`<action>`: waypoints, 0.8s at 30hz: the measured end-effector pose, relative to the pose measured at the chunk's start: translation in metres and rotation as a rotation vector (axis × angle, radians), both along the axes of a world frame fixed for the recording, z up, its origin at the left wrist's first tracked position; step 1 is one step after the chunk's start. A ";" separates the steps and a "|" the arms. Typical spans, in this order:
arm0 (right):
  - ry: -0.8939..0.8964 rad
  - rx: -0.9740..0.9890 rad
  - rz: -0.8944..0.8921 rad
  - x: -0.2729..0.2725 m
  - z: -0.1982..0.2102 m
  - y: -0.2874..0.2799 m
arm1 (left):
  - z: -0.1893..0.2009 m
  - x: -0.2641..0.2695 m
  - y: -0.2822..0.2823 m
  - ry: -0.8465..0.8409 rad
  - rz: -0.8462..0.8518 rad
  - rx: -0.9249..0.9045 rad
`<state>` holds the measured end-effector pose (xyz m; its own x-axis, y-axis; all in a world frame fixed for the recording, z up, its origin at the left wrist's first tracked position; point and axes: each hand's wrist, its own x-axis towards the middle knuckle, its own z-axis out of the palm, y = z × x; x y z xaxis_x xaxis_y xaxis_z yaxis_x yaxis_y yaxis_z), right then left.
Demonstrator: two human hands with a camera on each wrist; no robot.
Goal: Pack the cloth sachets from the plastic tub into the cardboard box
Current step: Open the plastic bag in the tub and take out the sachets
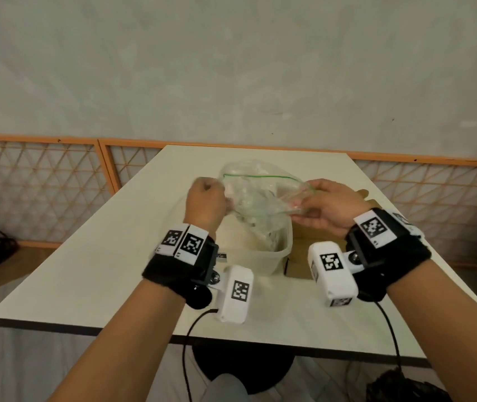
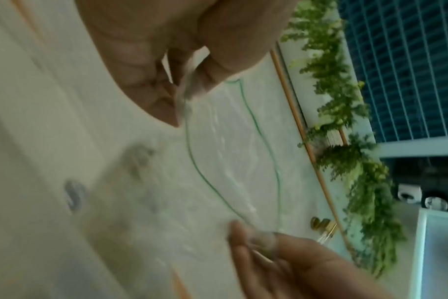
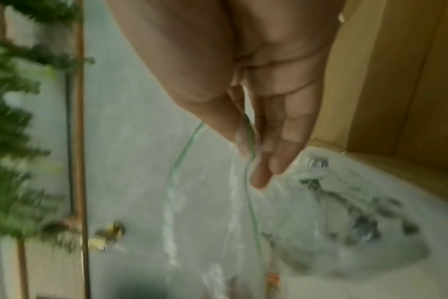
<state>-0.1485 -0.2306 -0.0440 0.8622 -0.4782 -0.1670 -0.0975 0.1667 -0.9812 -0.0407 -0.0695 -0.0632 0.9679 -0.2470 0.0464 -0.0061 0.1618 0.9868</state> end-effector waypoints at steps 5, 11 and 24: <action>-0.107 0.316 0.097 0.005 0.004 -0.004 | -0.004 0.004 0.014 -0.300 -0.089 0.024; -0.074 0.466 -0.051 0.022 0.000 0.009 | -0.004 0.002 0.016 0.240 -0.398 -0.149; 0.067 -0.027 0.048 0.027 -0.020 0.026 | -0.016 0.014 0.019 0.015 -0.167 0.221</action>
<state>-0.1218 -0.2047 -0.0638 0.8714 -0.4419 -0.2130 -0.1705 0.1344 -0.9762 -0.0270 -0.0504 -0.0790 0.9129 -0.4061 -0.0407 0.0180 -0.0596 0.9981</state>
